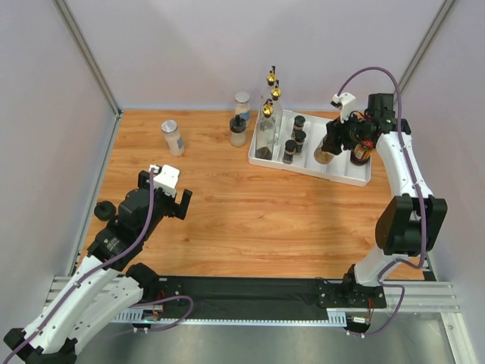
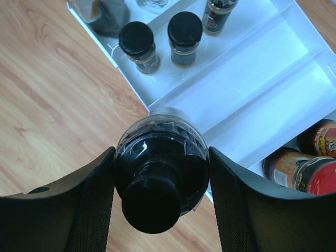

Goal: Organize the condiment bottles
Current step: Place the bottle in the storage box.

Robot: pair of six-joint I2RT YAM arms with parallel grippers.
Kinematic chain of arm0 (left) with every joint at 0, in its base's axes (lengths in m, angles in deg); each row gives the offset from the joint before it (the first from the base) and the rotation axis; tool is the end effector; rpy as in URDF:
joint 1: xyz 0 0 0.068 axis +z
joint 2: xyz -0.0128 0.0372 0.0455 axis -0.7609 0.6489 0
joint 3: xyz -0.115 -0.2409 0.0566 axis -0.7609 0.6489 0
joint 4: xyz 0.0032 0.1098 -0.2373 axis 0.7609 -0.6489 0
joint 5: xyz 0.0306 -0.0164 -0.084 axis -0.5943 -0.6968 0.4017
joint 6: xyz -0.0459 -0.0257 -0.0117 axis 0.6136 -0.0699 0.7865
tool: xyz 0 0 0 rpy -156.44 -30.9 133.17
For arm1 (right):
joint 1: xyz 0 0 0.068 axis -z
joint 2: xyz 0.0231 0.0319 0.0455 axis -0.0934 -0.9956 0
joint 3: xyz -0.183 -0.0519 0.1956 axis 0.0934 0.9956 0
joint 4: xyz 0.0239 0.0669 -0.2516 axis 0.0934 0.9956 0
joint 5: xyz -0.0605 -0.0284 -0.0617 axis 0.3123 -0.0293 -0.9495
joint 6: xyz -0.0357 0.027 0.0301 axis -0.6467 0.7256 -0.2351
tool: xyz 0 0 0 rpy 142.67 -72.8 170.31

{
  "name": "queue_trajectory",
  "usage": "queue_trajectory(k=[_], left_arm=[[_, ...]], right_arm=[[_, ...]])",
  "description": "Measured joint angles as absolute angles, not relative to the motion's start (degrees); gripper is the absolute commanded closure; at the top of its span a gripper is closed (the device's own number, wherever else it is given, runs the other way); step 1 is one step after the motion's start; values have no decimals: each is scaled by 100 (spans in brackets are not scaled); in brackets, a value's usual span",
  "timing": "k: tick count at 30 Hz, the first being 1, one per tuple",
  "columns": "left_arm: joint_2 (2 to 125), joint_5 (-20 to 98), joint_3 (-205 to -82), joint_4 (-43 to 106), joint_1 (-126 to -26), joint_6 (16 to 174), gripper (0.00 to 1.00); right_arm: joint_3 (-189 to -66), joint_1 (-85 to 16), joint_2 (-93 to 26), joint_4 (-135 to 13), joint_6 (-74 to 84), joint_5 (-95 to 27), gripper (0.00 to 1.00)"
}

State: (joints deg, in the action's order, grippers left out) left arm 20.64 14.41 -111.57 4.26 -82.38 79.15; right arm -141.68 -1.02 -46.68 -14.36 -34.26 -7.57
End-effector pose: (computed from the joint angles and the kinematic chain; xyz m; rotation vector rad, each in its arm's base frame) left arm 0.1205 -0.0658 0.3126 0.4071 1.8360 -0.0741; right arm 0.3535 -0.0069 0.3341 -0.7964 2.1838 0.4188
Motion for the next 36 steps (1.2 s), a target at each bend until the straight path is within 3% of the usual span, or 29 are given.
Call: queue_trajectory(k=[14,36], left_arm=[[2088,1436,-11157,426,-8238,7915,0],[2478,1375,-11154,426,-8238,7910,0]], right_arm=[[-16081,-104,-6633,-1897,-2674,-1275,87],[-17523,-126,-8428,-2511,-2111,-2158,83]])
